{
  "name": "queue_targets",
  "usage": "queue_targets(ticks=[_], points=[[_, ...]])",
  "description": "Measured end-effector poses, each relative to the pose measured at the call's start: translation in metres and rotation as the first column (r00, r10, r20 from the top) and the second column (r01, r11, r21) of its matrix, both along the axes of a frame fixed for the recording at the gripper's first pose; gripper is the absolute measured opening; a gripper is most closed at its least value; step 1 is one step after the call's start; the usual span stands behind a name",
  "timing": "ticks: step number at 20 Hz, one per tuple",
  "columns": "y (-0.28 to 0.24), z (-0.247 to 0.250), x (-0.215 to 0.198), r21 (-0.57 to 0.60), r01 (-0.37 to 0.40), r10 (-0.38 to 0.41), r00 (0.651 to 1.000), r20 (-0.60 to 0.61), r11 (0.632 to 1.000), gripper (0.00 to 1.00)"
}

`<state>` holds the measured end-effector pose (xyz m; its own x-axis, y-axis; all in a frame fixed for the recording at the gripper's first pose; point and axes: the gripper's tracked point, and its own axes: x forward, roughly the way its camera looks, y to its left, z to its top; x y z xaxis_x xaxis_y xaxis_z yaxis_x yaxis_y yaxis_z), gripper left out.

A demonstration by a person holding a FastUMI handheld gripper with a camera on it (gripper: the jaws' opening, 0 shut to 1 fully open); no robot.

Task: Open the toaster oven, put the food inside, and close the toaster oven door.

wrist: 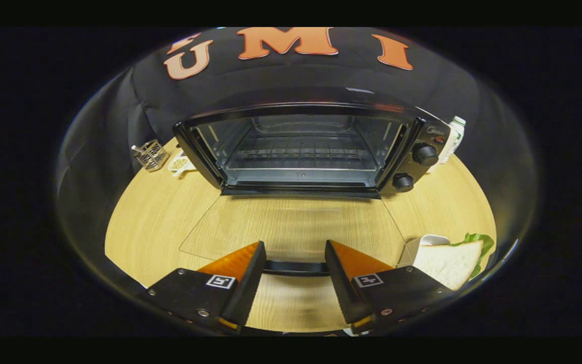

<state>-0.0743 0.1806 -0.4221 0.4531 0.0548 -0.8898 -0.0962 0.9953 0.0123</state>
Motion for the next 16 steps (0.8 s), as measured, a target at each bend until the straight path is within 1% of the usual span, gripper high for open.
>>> queue_targets(ticks=[2,6,10,16], points=[[-0.002,-0.002,-0.004,-0.001,-0.005,0.005,1.000,-0.010,1.000,0.70],[-0.008,-0.006,-0.027,-0.016,-0.001,-0.001,0.994,-0.113,1.000,0.70],[-0.013,-0.009,-0.023,-0.042,-0.009,0.005,0.995,-0.096,0.999,0.70],[-0.010,-0.010,-0.024,-0.014,0.003,-0.004,0.994,-0.112,1.000,0.69]])
